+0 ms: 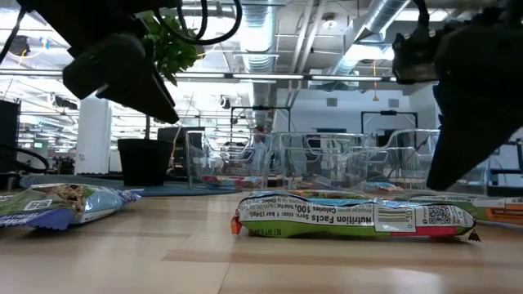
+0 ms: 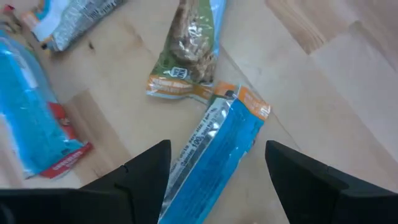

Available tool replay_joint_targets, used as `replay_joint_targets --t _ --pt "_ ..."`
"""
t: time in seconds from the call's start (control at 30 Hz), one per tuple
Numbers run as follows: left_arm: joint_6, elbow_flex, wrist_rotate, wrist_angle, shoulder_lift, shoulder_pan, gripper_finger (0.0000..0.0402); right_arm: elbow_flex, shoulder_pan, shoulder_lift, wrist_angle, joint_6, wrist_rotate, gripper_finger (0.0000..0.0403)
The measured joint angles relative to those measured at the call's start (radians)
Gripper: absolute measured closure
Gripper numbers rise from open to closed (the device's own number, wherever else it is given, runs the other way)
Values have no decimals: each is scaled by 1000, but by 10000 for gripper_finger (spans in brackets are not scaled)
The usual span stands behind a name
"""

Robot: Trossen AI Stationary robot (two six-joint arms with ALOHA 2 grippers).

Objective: Pick and place Granola Bars by type
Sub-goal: Put the yellow granola bar into the right transparent bin

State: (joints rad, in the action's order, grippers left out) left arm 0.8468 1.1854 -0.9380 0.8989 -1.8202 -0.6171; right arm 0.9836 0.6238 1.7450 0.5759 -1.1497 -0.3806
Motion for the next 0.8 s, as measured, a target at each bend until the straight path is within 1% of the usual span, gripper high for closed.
replay_joint_targets --t 0.23,0.37,0.47,0.6,0.7,0.8 --pt "34 0 -21 0 0 -2 200 10 11 10 -6 -86 95 148" --pt "59 0 -67 0 0 -12 200 9 10 47 -9 -115 152 148" --pt "58 0 -81 -2 0 -17 200 14 7 70 -3 -122 161 148" --pt "58 0 -82 0 0 -26 200 13 7 68 2 -123 156 149" --pt "61 0 -90 0 0 -27 200 10 7 58 7 -123 146 165" --pt "65 0 -90 0 0 -27 200 9 7 58 13 -103 150 195"
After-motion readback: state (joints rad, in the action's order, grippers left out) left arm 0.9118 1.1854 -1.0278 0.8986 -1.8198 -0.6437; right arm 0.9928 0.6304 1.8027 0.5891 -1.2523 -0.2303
